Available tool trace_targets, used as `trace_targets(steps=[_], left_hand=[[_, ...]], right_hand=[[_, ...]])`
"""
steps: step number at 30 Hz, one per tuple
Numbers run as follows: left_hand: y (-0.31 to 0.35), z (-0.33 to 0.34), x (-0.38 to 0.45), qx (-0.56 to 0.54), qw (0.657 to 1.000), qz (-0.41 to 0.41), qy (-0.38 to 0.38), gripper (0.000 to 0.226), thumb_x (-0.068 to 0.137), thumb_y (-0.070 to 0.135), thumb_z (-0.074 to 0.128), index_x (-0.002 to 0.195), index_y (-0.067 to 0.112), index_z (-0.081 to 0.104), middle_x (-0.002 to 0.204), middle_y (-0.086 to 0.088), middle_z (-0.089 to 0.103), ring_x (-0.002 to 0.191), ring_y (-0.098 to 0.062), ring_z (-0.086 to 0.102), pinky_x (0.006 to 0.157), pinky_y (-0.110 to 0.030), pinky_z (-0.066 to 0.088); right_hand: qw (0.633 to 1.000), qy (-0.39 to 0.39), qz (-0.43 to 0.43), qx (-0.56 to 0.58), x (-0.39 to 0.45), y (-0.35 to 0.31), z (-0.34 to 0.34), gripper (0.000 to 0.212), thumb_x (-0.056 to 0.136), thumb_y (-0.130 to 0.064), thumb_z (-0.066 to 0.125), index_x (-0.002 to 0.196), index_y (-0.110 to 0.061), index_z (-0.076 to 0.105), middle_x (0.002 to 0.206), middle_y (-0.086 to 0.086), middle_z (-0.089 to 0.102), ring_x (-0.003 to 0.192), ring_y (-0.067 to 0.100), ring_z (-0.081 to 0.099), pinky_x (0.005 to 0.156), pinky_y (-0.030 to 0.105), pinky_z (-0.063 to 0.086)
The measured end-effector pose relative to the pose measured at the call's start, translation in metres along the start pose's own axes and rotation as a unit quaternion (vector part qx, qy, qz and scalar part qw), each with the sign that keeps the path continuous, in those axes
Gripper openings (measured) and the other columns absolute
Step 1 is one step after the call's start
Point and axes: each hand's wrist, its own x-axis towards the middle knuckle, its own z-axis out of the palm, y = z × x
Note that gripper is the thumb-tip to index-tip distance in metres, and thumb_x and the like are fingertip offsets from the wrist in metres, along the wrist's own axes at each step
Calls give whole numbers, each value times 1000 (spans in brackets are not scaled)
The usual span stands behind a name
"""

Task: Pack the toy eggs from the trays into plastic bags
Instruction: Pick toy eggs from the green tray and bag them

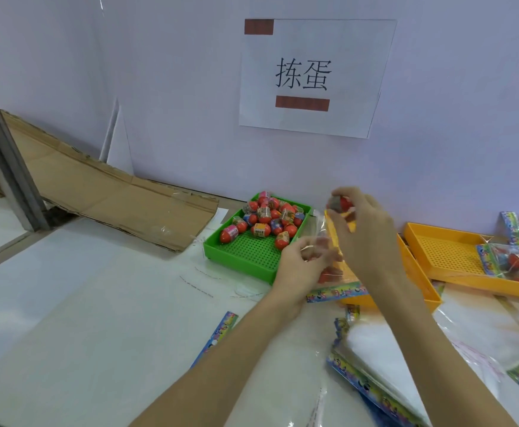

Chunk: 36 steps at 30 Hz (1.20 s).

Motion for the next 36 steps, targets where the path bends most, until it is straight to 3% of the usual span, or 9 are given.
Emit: trace_targets(steps=[6,11,14,17,21,25,29,32,36], left_hand=[[13,4,-6,143,981,129,36,20,97,10,73,106,25,64,81,5,78,59,-12,71,59,-22,56],[19,-3,-7,202,964,154,76,26,91,24,81,112,17,67,91,-3,77,58,-19,72,55,-34,60],[19,-1,-8,232,956,168,71,30,89,31,83,110,16,67,89,-2,77,63,-25,73,60,-44,62],[21,1,-10,259,944,198,42,25,90,33,82,108,24,68,91,8,76,60,-11,72,62,-33,59],[25,4,-13,283,935,212,20,26,89,38,82,109,29,70,91,13,77,55,-8,71,77,-40,58],[31,2,-15,287,932,219,23,32,87,36,84,115,24,73,92,9,78,64,-6,71,76,-43,60],[33,3,-18,315,921,229,30,39,85,45,83,118,27,73,100,12,77,74,-10,73,83,-57,57],[34,1,-17,301,926,223,45,40,87,39,83,121,22,74,104,8,78,82,-8,73,81,-48,61],[37,-2,-13,305,924,225,54,40,88,35,83,122,19,74,109,10,77,100,-1,71,85,-35,61]], right_hand=[[1000,-9,27,7,-16,28,-16,28,99,-19,68,127,-24,66,105,-5,66,81,11,63,69,19,48],[995,-45,-5,89,-18,24,-27,37,96,-11,70,130,-27,70,113,-9,69,94,8,67,76,16,55],[988,-74,15,138,-20,25,-29,34,99,-12,67,127,-30,72,112,-10,72,94,8,69,74,18,56],[986,-80,28,145,-18,27,-32,27,100,-16,66,123,-28,70,105,-12,74,87,4,70,68,16,54],[985,-72,58,148,-18,32,-34,17,97,-22,71,114,-23,70,98,-12,74,83,5,70,67,20,56],[974,-145,65,163,-17,32,-38,21,101,-17,64,114,-33,69,106,-11,71,88,7,71,72,24,58],[971,-146,76,171,-17,28,-38,16,104,-26,59,112,-34,70,104,-15,70,92,4,68,74,25,58],[978,-144,54,143,-18,25,-41,19,97,-45,63,109,-34,71,97,-20,71,93,-4,66,71,13,52],[985,-128,34,107,-20,25,-41,7,94,-35,72,100,-36,69,91,-21,71,90,-8,65,71,7,49]])
